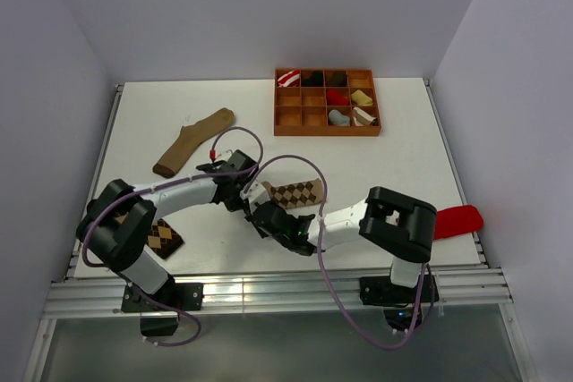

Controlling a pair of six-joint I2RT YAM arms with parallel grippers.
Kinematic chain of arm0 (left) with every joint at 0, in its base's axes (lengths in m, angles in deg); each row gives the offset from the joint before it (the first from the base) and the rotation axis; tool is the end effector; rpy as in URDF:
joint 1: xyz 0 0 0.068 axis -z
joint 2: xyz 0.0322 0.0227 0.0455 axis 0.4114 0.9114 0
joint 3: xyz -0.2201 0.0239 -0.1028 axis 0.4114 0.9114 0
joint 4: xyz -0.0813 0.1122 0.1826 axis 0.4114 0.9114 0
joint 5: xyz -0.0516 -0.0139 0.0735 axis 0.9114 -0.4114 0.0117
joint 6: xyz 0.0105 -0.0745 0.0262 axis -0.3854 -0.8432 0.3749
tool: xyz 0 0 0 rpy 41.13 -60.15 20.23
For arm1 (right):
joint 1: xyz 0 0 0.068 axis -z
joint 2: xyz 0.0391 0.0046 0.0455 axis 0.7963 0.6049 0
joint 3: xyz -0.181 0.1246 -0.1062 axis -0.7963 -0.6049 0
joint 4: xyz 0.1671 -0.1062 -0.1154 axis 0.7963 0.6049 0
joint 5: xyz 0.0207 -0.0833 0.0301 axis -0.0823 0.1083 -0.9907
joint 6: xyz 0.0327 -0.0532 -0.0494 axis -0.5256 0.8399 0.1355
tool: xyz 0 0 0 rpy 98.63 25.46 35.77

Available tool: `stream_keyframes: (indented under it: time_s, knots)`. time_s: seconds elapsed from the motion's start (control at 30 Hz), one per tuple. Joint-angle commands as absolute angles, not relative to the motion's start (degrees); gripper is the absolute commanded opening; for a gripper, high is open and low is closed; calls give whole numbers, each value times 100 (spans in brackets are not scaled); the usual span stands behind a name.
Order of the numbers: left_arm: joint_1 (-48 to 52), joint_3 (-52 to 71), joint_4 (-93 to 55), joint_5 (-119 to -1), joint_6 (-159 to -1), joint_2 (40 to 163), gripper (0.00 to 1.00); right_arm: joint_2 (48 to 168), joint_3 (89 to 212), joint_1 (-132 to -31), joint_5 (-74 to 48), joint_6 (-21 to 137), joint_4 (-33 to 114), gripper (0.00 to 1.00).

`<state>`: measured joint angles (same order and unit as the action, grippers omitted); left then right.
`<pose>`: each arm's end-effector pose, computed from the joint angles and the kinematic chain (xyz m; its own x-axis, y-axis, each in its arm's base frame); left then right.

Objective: Roll the socks
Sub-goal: Roll the sock at the center of the board.

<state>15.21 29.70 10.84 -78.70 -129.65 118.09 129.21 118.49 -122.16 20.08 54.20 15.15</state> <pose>0.2246 -0.1685 0.1261 -0.8459 -0.4169 -0.3325 -0.3495 0.9044 -0.2448 0.1483 0.3115 0.1190 -0.3270 -0.3882 -0.8616 -0.6726 0.7361 -0.0763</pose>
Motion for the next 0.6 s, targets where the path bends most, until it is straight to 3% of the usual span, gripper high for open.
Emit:
stream_keyframes:
  time_s: [0.0,0.2,0.3,0.47,0.57]
  knots:
    - [1490,3359,1452,-7774,-13117,11692,4,12744,11660,-11958,930,5207,1747,0]
    - [1403,3632,1232,-7800,-13302,11261,10,12638,11765,-11712,-108,4935,2002,0]
    - [1402,3562,995,-7730,-13398,11173,18,12638,11827,-11492,-572,4724,2186,0]
    - [1394,3360,793,-7844,-13521,10989,37,12585,11774,-11027,-1303,4224,2248,0]
    - [1394,3394,583,-8002,-13653,10717,55,12603,11757,-10658,-1699,3925,2336,0]
